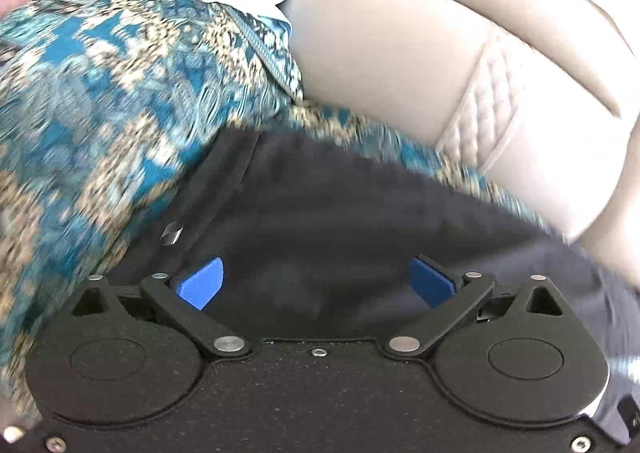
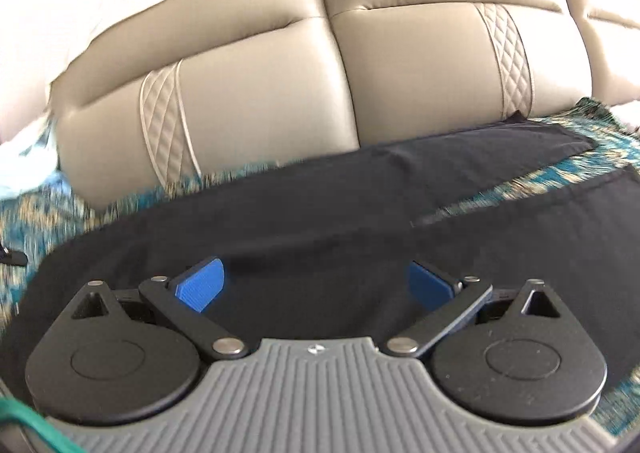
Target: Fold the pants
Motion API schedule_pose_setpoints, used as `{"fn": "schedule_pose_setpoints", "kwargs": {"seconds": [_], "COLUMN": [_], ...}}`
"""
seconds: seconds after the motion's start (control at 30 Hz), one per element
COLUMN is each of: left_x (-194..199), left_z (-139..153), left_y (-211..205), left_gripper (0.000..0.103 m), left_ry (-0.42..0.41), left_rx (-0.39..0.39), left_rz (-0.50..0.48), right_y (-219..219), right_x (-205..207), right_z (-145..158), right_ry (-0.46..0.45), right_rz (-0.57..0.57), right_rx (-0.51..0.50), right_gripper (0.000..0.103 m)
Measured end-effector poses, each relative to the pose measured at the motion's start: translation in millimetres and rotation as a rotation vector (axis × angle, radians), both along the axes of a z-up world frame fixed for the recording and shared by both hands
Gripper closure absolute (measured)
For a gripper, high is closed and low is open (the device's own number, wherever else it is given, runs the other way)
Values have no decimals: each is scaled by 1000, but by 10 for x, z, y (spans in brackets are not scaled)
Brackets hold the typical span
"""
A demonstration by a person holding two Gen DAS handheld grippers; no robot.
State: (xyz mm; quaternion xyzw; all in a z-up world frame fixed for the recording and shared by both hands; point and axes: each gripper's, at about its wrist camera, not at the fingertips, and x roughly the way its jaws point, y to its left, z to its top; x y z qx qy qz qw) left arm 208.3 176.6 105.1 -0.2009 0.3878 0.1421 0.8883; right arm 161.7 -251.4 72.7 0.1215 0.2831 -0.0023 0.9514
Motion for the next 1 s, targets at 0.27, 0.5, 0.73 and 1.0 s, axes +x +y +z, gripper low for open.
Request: {"fn": "schedule_pose_setpoints", "kwargs": {"seconds": [0.27, 0.5, 0.73, 1.0], "left_x": [1152, 1685, 1948, 1921], "left_z": [-344, -718, -960, -947], "left_y": [361, 511, 401, 189], "left_gripper": [1, 1, 7, 96], "left_ry": [101, 109, 144, 127], "left_rx": [-58, -96, -2, 209], "left_rz": [217, 378, 411, 374], "right_y": [105, 317, 446, 616], "right_x": [708, 906, 995, 954], "right_z": [-45, -178, -211, -240], "right_ry": [11, 49, 23, 1], "right_rz": [-28, 13, 7, 68], "right_rx": [80, 38, 44, 6], "right_gripper": [0, 0, 0, 0]}}
